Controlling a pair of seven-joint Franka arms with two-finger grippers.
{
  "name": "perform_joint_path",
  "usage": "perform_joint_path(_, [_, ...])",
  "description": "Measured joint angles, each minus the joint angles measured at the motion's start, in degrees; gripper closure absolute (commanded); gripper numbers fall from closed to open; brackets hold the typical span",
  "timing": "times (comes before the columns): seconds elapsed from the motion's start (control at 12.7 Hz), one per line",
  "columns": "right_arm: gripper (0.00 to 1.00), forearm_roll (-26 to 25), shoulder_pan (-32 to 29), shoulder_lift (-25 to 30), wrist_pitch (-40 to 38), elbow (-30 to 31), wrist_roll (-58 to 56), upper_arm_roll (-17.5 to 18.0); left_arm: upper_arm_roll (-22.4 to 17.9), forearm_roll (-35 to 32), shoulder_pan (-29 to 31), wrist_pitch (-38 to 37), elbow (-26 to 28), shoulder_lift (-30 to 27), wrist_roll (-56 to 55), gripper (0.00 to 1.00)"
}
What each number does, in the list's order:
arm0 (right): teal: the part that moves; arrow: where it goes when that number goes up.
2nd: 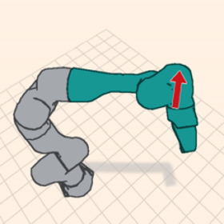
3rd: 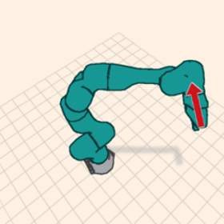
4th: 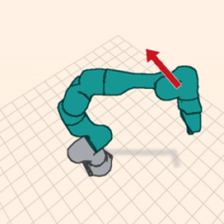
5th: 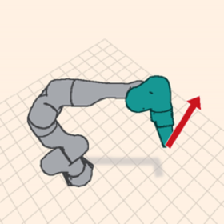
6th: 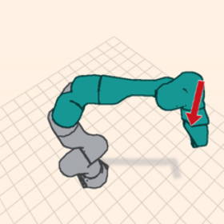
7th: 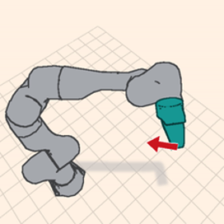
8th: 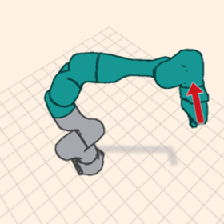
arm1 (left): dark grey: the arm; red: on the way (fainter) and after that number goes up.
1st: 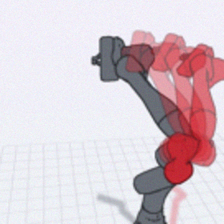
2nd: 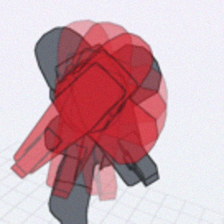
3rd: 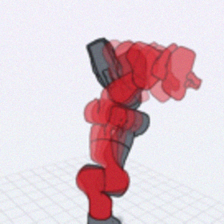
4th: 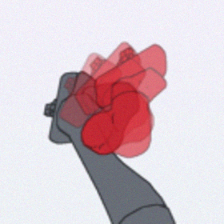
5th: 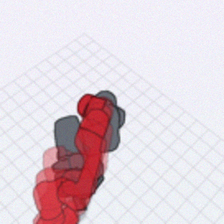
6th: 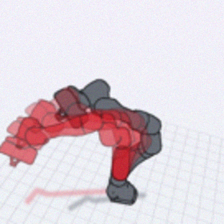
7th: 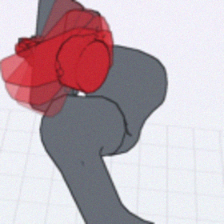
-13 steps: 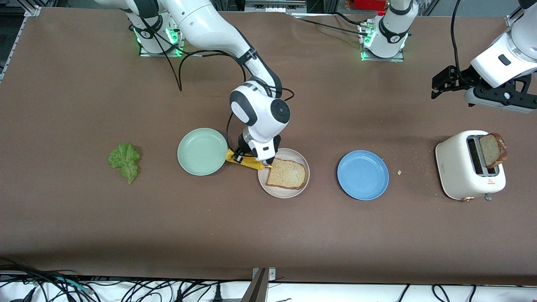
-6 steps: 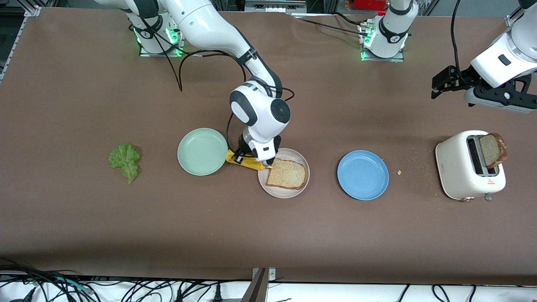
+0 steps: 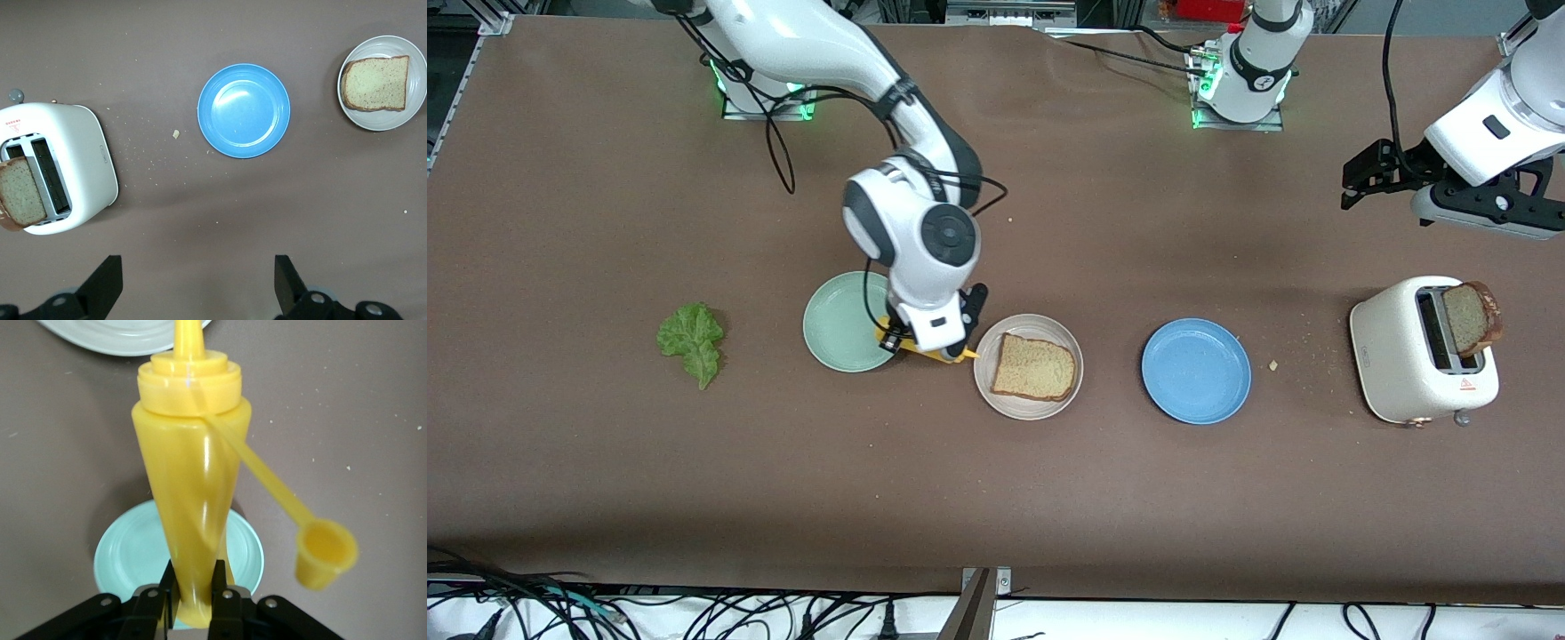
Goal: Make sandwich in beige plate with both arms
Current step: 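Carry the mustard bottle back beside the lettuce leaf and lower it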
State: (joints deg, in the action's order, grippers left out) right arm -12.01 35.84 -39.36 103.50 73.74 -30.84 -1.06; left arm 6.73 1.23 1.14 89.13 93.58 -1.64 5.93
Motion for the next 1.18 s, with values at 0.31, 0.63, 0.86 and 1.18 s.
perform_joint_path(0.31, [1.0, 8.61, -14.01, 5.02, -1.75, 3.0, -14.65, 7.14, 0.0, 0.0, 0.0, 0.0, 0.0, 0.0, 0.0, 0.0])
perform_joint_path(0.63, [1.0, 18.14, -24.51, 4.97, -1.76, 4.2, -31.97, 7.84, 0.0, 0.0, 0.01, 0.0, 0.0, 0.0, 0.0, 0.0])
perform_joint_path(0.86, [1.0, 27.33, -32.68, 3.39, -3.98, 5.2, -44.71, 7.83, 0.0, 0.0, 0.01, 0.0, 0.0, 0.0, 0.0, 0.0])
perform_joint_path(1.18, [1.0, 36.1, -42.67, -3.78, -6.02, 5.88, -62.93, 7.95, 0.0, 0.0, 0.01, 0.0, 0.0, 0.0, 0.0, 0.0])
